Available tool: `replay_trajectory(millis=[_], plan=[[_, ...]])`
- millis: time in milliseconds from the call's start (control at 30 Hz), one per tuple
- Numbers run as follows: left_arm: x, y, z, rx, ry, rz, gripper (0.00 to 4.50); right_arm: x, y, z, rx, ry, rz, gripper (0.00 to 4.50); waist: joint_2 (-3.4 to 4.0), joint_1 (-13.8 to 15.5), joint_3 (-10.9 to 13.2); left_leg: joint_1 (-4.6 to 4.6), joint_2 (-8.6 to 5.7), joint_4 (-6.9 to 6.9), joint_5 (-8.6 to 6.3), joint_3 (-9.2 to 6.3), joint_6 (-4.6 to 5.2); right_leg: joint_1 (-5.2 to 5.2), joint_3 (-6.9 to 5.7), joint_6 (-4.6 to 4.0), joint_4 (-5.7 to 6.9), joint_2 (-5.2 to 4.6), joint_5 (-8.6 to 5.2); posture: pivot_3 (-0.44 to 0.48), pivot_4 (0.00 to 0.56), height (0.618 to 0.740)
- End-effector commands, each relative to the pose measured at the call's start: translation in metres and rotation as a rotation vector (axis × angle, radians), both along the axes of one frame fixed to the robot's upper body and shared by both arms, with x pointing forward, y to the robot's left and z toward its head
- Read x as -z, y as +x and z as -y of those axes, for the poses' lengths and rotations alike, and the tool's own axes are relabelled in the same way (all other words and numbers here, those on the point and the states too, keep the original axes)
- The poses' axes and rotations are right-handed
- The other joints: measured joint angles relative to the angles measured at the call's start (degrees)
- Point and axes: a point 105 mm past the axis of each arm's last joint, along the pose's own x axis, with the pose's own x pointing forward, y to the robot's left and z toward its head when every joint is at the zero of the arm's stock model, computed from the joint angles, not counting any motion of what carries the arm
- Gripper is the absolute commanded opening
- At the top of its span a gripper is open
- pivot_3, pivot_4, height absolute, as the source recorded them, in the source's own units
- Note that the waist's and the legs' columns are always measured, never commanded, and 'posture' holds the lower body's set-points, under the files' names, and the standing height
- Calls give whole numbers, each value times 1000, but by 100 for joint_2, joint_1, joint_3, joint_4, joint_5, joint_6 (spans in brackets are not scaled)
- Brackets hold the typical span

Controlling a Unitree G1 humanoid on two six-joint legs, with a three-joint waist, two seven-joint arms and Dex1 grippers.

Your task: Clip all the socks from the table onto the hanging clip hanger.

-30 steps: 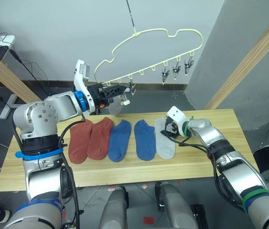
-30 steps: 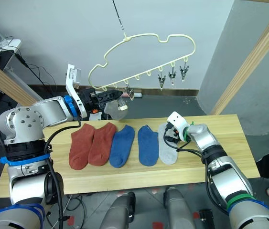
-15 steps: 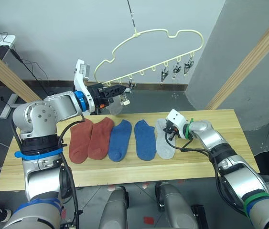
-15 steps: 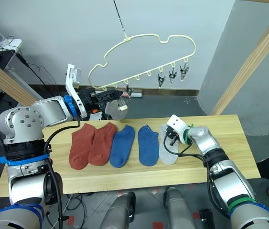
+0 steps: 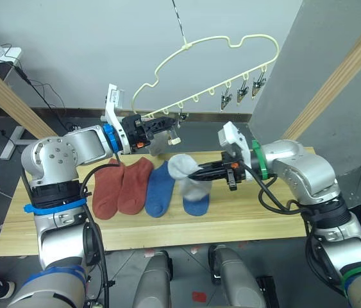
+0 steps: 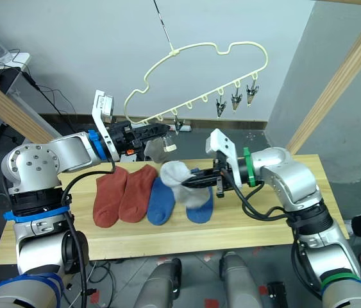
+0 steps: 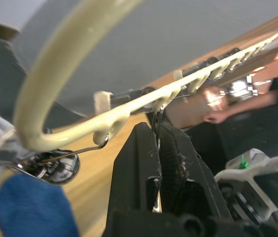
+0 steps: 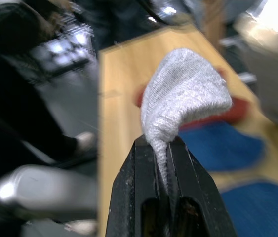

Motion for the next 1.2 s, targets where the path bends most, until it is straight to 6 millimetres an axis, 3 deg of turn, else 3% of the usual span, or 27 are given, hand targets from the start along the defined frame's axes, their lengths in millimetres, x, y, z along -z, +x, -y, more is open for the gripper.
replay_trajectory(millis=[33, 233, 667, 1000, 1200], plan=[[0, -4, 2, 23, -8, -26, 0, -5, -2, -9, -17, 9, 29, 17, 0, 1, 0, -1, 0, 0, 0, 1, 0, 0, 1, 0, 0, -3, 0, -37, 306, 740], [-4, -5, 4, 32, -25, -36, 0, -7, 12, -28, 1, 25, 95, 17, 0, 1, 0, -2, -3, -2, 0, 4, 0, -4, 1, -10, -1, -10, 6, -25, 302, 740], [-5, -11, 4, 54, -32, -43, 0, -6, 31, -21, 75, 29, 115, 17, 0, 16, 0, -4, -2, -4, 1, 2, -3, -5, -1, -26, -1, -11, 16, -11, 293, 740], [-2, -11, 1, 47, -16, -43, 0, -17, 29, -17, 58, 45, 109, 17, 0, 17, 0, -4, -3, -4, 5, 2, -10, -5, -1, -26, -2, -10, 16, -14, 287, 740], [-3, -10, 1, 43, -19, -39, 0, -20, 17, -15, 13, 49, 75, 17, -1, 17, 0, -5, -3, -4, 5, 3, -10, -6, 0, -27, -3, -11, 16, -18, 283, 740]])
